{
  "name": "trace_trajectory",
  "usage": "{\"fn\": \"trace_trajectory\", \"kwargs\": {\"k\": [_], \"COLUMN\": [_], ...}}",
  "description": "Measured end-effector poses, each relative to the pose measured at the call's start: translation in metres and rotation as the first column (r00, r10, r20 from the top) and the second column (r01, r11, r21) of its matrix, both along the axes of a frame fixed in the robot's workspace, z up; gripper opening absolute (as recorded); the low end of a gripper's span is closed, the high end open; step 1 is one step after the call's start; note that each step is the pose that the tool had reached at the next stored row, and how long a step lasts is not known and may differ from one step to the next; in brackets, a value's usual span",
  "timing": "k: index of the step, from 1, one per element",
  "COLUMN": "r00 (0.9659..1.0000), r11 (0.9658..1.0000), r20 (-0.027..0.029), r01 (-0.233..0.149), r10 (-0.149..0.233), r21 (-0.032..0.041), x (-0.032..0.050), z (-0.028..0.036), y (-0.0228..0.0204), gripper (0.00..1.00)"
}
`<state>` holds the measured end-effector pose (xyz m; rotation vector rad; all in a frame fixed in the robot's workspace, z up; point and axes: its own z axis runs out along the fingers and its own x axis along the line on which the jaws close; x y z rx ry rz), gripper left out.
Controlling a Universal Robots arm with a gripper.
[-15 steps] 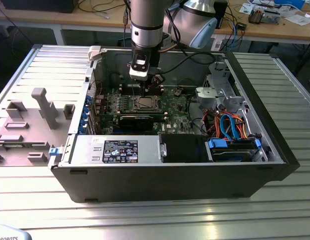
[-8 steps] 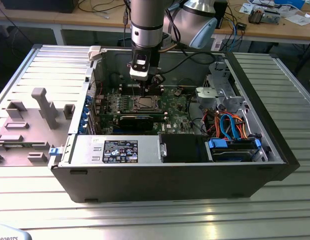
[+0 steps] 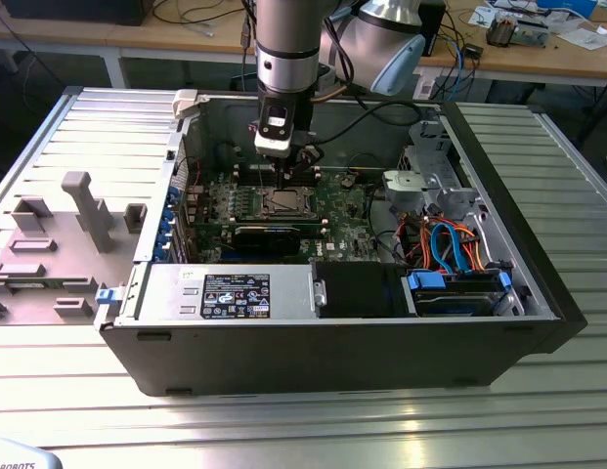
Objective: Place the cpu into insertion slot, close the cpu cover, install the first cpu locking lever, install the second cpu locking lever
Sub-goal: 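Install the first cpu locking lever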
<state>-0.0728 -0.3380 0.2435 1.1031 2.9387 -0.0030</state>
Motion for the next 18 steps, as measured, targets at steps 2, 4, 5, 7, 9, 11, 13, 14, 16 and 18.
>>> {"fn": "trace_trajectory", "kwargs": {"k": [2,4,5,7,9,11,13,14,16,18], "r00": [1.0,1.0,1.0,1.0,1.0,0.9999,0.9999,0.9999,0.9999,0.9999], "r11": [1.0,1.0,1.0,1.0,1.0,0.9999,0.9999,0.9999,0.9999,0.9999], "r20": [0.0,0.0,0.0,0.0,0.0,0.0,0.0,0.0,0.0,0.0], "r01": [-0.002,-0.004,-0.005,-0.007,-0.009,-0.011,-0.013,-0.013,-0.015,-0.016], "r10": [0.002,0.004,0.005,0.007,0.009,0.011,0.013,0.013,0.015,0.016], "r21": [0.0,0.0,0.0,0.0,0.0,0.0,0.0,0.0,0.0,0.0], "x": [0.0,0.0,0.0,0.0,0.0,0.0,0.0,0.0,0.0,0.0], "z": [0.0,0.0,0.0,0.0,0.0,0.0,0.0,0.0,0.0,0.0], "y": [0.0,0.0,0.0,0.0,0.0,0.0,0.0,0.0,0.0,0.0], "gripper": [0.16,0.16,0.16,0.16,0.16,0.16,0.16,0.16,0.16,0.16]}}
